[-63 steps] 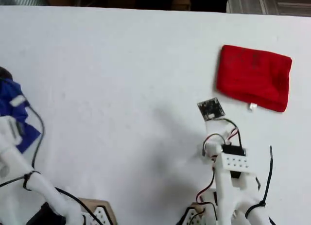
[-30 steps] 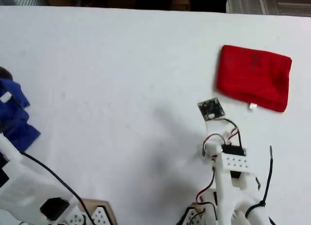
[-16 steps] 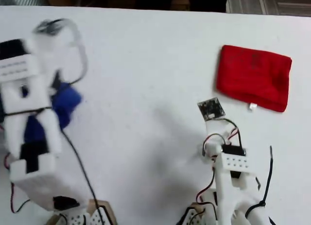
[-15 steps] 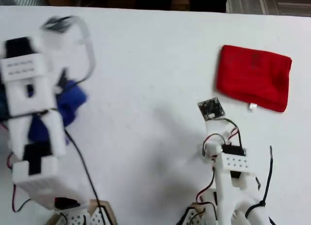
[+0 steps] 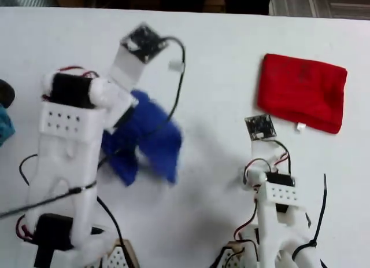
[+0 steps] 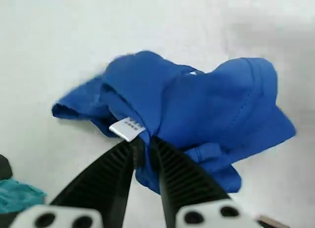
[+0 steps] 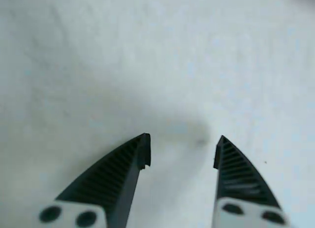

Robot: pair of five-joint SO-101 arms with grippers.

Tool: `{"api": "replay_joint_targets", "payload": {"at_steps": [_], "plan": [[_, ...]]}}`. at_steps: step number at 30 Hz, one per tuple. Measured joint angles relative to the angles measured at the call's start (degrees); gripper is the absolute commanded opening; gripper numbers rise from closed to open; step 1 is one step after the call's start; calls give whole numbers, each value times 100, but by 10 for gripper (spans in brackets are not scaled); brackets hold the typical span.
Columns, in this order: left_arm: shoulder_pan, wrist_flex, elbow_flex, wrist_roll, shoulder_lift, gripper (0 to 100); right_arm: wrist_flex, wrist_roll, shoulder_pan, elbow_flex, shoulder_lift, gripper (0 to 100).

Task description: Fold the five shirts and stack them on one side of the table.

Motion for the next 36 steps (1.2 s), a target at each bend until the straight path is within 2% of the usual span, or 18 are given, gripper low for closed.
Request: {"api": "replay_joint_targets", "payload": {"at_steps": [4,7,11,15,21,27,29,33,34,36], "plan": [[-475,-325,1688,-369,0,128,0,0,0,0,0,211],[-1178,-571,2629,-853,0,219,0,0,0,0,0,211],[-2303,-914,2936,-1319,0,264,0,0,0,0,0,211],[-2804,-1169,3024,-1424,-9,264,0,0,0,0,0,211],[-2831,-1240,3024,-1424,-9,264,0,0,0,18,0,211],[-2418,-1240,3253,-1415,-9,260,0,0,0,53,0,211],[-2242,-1231,3490,-1415,-9,215,0,0,0,53,0,211],[-1996,-1275,4035,-1424,-9,10,0,0,0,53,0,211],[-1978,-1336,4123,-1424,-9,37,0,0,0,53,0,211],[-1978,-1451,4202,-1424,-18,23,0,0,0,53,0,211]]}}
